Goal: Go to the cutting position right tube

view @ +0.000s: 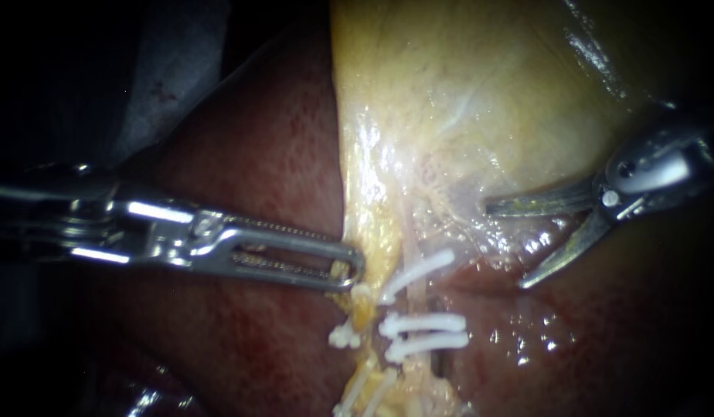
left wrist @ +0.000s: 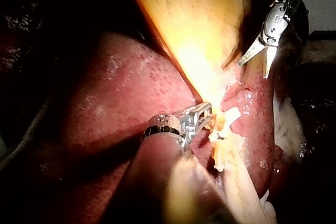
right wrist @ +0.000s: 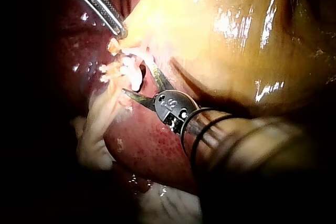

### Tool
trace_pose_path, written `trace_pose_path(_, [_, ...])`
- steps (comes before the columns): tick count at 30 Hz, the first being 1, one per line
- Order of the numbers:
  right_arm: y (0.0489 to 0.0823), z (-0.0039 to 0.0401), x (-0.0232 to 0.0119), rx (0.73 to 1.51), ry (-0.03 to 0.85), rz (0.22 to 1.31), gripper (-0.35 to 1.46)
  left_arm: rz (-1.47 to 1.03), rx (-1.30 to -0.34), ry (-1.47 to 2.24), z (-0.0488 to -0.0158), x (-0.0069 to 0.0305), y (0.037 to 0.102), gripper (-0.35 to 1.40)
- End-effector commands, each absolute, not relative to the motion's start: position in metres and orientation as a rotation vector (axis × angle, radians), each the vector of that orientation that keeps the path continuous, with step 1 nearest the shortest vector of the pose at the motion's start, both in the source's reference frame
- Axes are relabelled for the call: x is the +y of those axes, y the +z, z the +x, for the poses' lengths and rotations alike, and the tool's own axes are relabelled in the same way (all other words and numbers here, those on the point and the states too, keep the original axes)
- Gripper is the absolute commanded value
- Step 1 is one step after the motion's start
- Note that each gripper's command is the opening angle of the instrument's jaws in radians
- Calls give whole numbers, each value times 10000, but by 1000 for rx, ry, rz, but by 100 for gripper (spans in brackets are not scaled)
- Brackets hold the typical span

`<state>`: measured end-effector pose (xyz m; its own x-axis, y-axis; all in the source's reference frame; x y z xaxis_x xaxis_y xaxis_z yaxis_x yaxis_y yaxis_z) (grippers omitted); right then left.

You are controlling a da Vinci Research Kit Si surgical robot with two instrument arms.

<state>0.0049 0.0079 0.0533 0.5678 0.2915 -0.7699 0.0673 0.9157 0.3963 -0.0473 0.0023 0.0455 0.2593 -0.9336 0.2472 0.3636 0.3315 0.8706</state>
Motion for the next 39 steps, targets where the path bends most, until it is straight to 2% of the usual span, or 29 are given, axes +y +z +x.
trace_pose_path(1, [532,49,78,965,136,408,143,787,-892,-1014,-473,23,454,-35])
trace_pose_path(5, [530,48,70,968,128,405,141,789,-892,-1013,-471,24,452,-35])
trace_pose_path(8, [531,48,65,961,136,442,135,793,-892,-1012,-468,26,449,-35])
trace_pose_path(16, [543,49,46,909,218,544,125,807,-892,-1011,-456,33,431,-35])
trace_pose_path(22, [556,60,29,863,225,609,106,807,-893,-1021,-444,38,409,-35])
trace_pose_path(32, [591,91,-1,807,232,675,101,809,-894,-1025,-437,37,394,-35])
trace_pose_path(39, [614,99,-8,791,229,688,99,812,-893,-1026,-436,36,388,-35])
